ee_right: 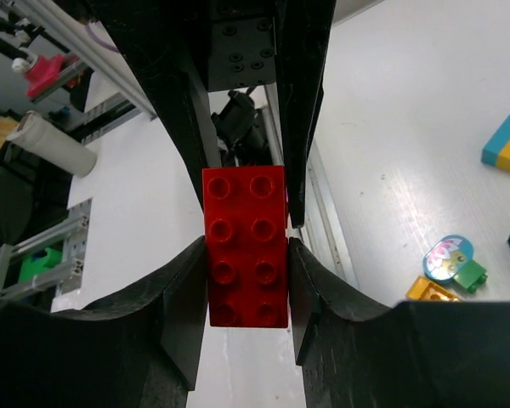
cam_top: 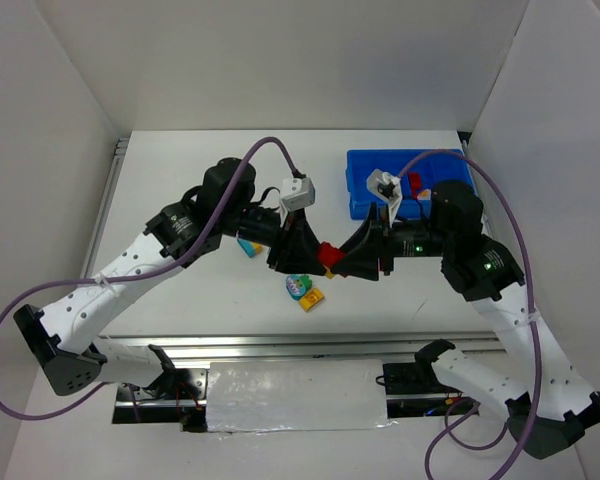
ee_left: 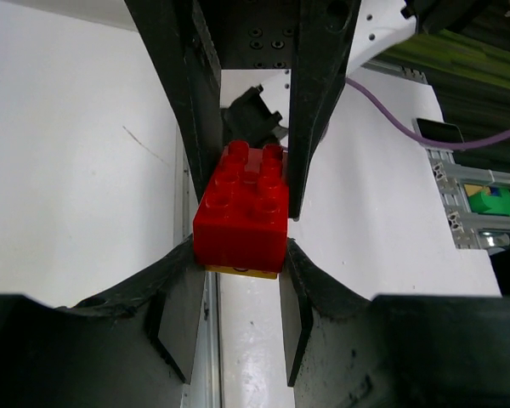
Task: Sort the legos into containers by color
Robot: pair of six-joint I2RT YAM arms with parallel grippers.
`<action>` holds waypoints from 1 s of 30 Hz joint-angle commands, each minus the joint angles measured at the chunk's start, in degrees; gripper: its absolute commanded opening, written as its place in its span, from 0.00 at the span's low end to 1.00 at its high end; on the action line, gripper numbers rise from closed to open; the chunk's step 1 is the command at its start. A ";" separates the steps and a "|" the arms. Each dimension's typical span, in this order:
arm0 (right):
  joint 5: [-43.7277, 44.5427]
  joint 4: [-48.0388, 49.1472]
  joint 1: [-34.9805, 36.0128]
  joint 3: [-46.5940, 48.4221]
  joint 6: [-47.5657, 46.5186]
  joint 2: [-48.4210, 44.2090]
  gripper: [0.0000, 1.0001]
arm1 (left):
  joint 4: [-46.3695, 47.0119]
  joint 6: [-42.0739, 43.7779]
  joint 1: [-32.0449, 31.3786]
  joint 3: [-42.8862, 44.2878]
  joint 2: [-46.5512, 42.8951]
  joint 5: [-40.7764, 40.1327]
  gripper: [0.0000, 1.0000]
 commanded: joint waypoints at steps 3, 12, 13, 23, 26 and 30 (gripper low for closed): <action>0.34 8.37 -7.33 -2.93 3.10 -3.44 0.00 | 0.89 2.08 0.86 -3.29 -2.02 -0.61 0.00; 5.48 11.99 -10.23 -6.10 6.63 -3.10 0.00 | 6.08 0.06 3.42 -7.69 -5.01 -4.47 0.00; 10.39 11.29 -10.50 -6.19 6.72 -2.66 0.00 | 5.99 -0.20 3.50 -7.95 -5.19 -5.35 0.00; 45.76 3.64 -25.34 8.29 11.11 24.92 0.00 | 6.79 -2.84 3.77 -10.15 -10.11 -10.10 0.00; 49.64 2.50 -30.70 16.19 9.98 33.62 0.00 | 6.78 -5.28 3.77 -11.12 -12.66 -15.27 0.00; 52.45 -1.98 -34.49 24.98 7.86 45.91 0.00 | 6.00 -11.09 4.12 -12.44 -16.26 -25.29 0.00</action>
